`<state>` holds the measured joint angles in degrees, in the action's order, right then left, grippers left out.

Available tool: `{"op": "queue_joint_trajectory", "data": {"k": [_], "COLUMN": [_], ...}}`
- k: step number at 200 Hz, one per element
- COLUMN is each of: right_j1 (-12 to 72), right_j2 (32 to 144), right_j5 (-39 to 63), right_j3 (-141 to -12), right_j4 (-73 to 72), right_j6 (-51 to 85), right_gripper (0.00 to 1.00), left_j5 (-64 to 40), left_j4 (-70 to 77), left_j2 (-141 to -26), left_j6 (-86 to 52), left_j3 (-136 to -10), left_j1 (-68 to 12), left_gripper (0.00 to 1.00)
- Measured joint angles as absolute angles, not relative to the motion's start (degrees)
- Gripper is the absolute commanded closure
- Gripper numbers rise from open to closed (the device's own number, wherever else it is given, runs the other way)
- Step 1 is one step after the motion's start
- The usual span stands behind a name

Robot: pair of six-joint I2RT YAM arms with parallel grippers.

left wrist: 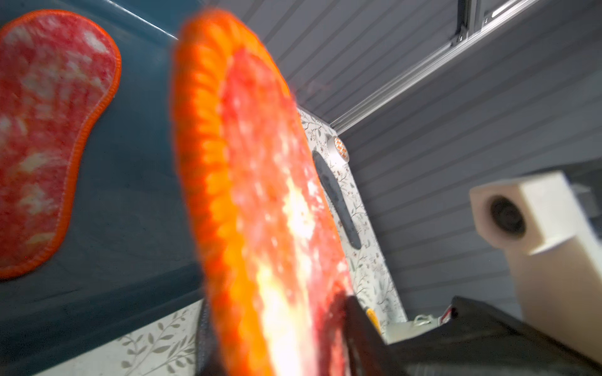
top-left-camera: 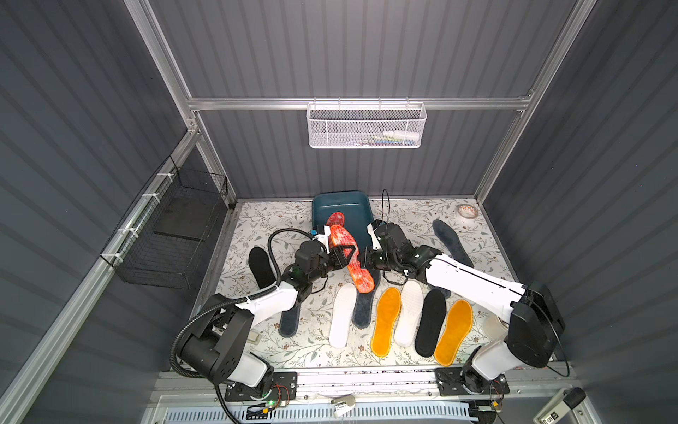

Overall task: Put the insoles into the storage box
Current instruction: Pick up the insole from the center of the board.

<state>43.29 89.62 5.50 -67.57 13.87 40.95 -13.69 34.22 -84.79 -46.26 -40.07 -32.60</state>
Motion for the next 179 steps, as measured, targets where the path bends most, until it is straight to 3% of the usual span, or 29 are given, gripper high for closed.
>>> {"op": "queue_joint_trajectory", "data": {"k": [18,41,82,121,179], "right_j1": [43.29,42.96,36.80,27.16,26.65], "right_j2": [89.52,87.37,75.09,68.31,75.29], "right_j5": [5.78,6.09,10.76,20.97,36.77], "right_j3": [-66.37,-63.79,-53.23,-42.39,-40.53], "right_j4": [13.02,11.66,4.19,-7.49,-25.87], "right_j6": [41.23,41.43,40.71,42.37,47.18], "right_gripper": [0.87,0.65,0.34,0.27,0.30], "left_j5": [-13.98,-13.98,-15.99,-25.50,-37.56], "left_j4": [34.74,34.63,34.39,38.41,45.80], "left_j2": [-84.77,-84.49,-80.73,-80.66,-85.62], "left_j6": [-46.63,-46.57,-45.08,-45.50,-48.64], "left_j3": [-40.07,-40.07,-40.05,-40.01,-40.07], "left_j1": [-32.60,-32.82,-31.00,-26.33,-25.30], "left_gripper": [1.00,1.00,1.00,1.00,1.00]}}
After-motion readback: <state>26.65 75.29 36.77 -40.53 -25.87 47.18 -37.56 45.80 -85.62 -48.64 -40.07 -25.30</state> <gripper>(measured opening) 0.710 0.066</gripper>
